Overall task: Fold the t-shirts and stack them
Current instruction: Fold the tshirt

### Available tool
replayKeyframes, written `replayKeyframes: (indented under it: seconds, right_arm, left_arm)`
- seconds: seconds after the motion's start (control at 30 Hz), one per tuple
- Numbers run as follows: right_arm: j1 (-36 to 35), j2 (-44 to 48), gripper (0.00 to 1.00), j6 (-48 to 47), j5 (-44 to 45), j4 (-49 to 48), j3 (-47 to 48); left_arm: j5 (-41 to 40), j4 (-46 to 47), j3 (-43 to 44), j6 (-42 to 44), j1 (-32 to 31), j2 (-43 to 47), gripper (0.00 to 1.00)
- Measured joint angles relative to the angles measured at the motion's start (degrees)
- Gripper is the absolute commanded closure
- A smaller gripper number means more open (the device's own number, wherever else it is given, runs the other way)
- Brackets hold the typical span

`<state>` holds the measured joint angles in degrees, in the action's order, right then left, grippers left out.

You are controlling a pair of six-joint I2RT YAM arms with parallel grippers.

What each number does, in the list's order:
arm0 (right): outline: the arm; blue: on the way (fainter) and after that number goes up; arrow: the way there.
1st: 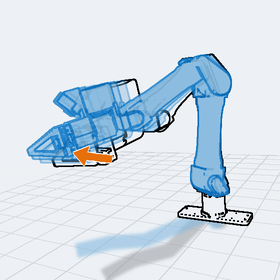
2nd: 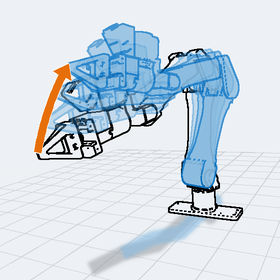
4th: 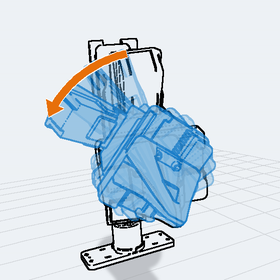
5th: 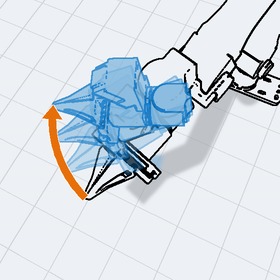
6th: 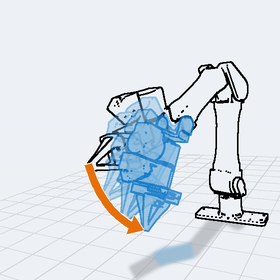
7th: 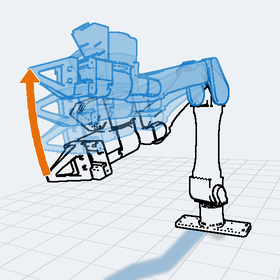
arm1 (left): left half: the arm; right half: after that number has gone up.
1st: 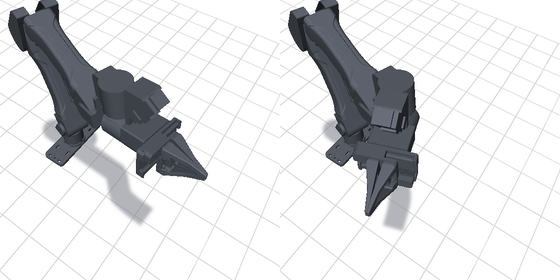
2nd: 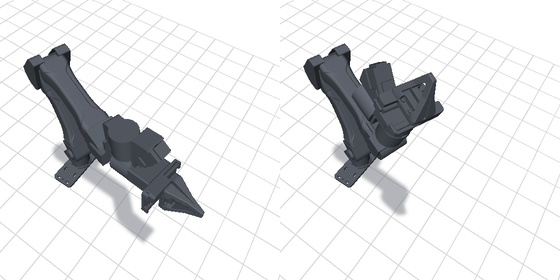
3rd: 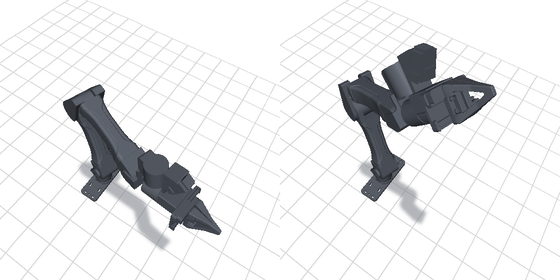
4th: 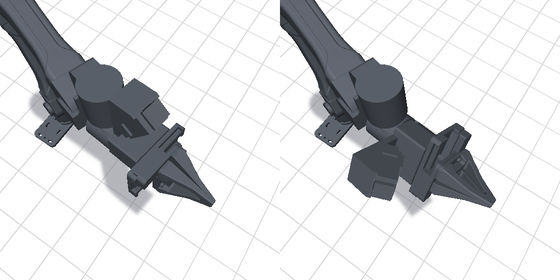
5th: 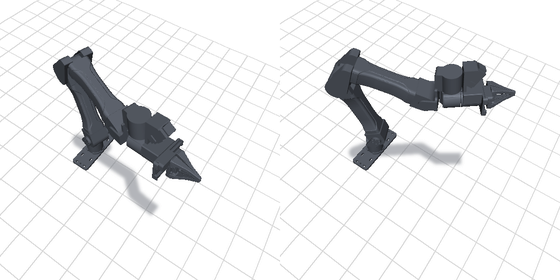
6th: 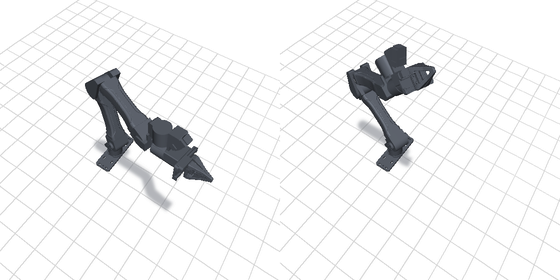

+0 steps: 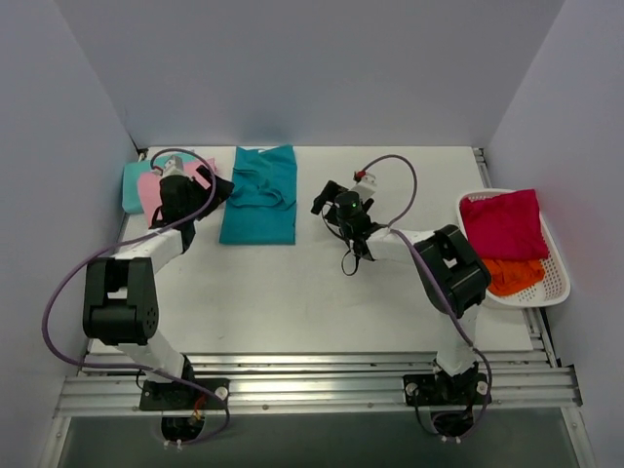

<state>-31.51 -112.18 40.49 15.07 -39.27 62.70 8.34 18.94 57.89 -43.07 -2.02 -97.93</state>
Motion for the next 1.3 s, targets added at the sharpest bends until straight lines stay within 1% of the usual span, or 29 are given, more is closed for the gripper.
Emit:
replayKeyframes:
  seconds: [0.07,0.13,0.3,0.4,0.57,0.77,0.93,0.97,1.03,1.07,1.17,1.2,1.23,1.27,1.3]
  right_arm:
    - [-2.16,1.05,0.12,0.7,0.07,-0.87,-1.95]
    - [-4.9,1.14,0.13,1.38,-0.02,-0.9,-2.58]
    - [-10.95,1.07,0.14,3.1,-0.66,-1.33,-3.21]
    - [-12.22,0.57,0.14,4.04,-1.09,-2.16,-3.19]
    - [-12.31,-2.47,0.14,4.94,-1.11,-2.69,-2.6]
    - [-12.31,-5.92,0.16,5.64,-1.33,-2.89,-0.15]
    - [-12.31,-7.93,0.22,6.01,-1.77,-3.1,2.23]
    - [-12.33,-8.48,0.28,6.03,-1.9,-3.3,2.78]
    - [-12.33,-9.31,0.33,6.14,-2.16,-3.41,3.67]
    - [-12.39,-9.7,0.4,6.19,-2.19,-3.69,3.98]
    - [-12.41,-10.49,0.5,6.38,-2.47,-4.0,4.33]
    - [-12.41,-10.54,0.58,6.43,-2.51,-3.96,4.35]
    - [-12.41,-10.58,0.62,6.34,-2.58,-3.76,4.35]
    - [-12.41,-10.73,0.7,6.51,-2.69,-3.74,4.35]
    - [-12.41,-10.99,0.73,6.49,-2.78,-3.76,4.35]
  left_arm:
    - [-0.7,1.25,-4.9,-0.04,-0.33,4.5,0.06]
    - [-1.16,1.53,-9.05,-0.15,-0.79,6.69,0.06]
    - [-2.25,1.03,-17.99,-1.51,-2.08,7.02,0.06]
    - [-2.82,1.09,-21.42,-2.89,-2.62,7.02,0.06]
    - [-3.8,2.27,-22.27,-4.44,-3.56,6.62,0.06]
    - [-3.82,6.05,-20.83,-5.79,-3.85,3.3,0.06]
    - [-3.82,9.18,-19.26,-6.54,-3.85,0.35,0.06]
    - [-3.82,9.73,-19.04,-6.8,-3.85,-0.13,0.06]
    - [-3.82,10.56,-18.51,-7.15,-3.85,-1.01,0.05]
    - [-3.82,10.99,-18.25,-7.3,-3.85,-1.42,0.05]
    - [-3.8,12.26,-17.59,-7.56,-3.85,-2.54,0.01]
    - [-3.82,12.68,-17.49,-7.63,-3.85,-2.82,0.01]
    - [-3.8,13.2,-17.44,-7.74,-3.85,-3.08,0.0]
    - [-3.78,13.75,-17.4,-7.78,-3.85,-3.34,0.05]
    - [-3.8,14.05,-17.33,-7.85,-3.85,-3.54,0.07]
